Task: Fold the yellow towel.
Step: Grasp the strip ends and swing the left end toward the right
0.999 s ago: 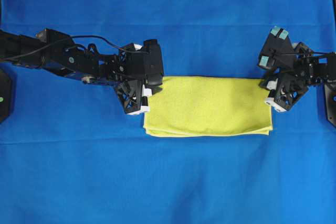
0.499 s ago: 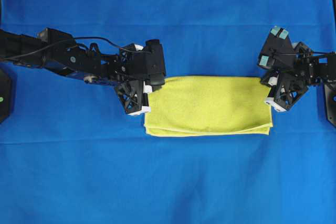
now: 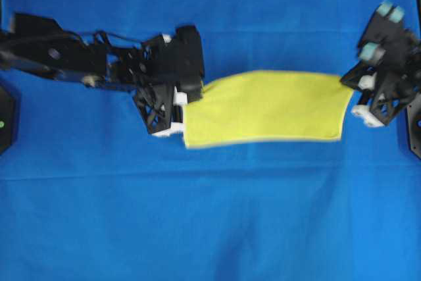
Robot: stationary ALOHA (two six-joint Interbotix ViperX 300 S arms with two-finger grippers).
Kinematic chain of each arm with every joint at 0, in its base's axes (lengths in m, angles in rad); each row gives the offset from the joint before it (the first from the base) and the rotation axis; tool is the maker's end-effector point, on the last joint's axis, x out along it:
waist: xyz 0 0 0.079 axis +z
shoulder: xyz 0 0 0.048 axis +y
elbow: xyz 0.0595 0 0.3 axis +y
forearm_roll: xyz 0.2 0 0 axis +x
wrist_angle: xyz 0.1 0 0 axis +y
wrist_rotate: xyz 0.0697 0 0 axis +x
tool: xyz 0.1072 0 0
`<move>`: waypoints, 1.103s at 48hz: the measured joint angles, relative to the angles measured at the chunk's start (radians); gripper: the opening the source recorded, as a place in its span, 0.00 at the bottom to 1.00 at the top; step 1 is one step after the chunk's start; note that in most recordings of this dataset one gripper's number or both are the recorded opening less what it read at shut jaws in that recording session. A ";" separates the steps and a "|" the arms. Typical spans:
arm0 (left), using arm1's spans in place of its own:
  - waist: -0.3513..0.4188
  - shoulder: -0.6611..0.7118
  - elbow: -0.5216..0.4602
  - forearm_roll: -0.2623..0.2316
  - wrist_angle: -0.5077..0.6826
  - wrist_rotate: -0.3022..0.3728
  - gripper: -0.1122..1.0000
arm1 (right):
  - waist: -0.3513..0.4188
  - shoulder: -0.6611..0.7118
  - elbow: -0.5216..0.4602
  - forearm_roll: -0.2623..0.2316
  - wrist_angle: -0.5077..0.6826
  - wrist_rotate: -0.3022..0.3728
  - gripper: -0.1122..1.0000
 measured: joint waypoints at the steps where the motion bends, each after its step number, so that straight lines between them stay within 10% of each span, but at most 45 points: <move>1: 0.000 -0.009 -0.003 0.000 0.002 0.000 0.13 | 0.003 -0.014 -0.005 0.000 0.012 0.002 0.12; 17: -0.020 -0.023 -0.012 0.000 0.005 -0.002 0.13 | 0.008 -0.041 -0.009 -0.018 0.049 0.009 0.12; 53: -0.215 0.209 -0.267 0.000 -0.291 0.089 0.13 | -0.376 0.204 -0.115 -0.192 -0.325 -0.017 0.12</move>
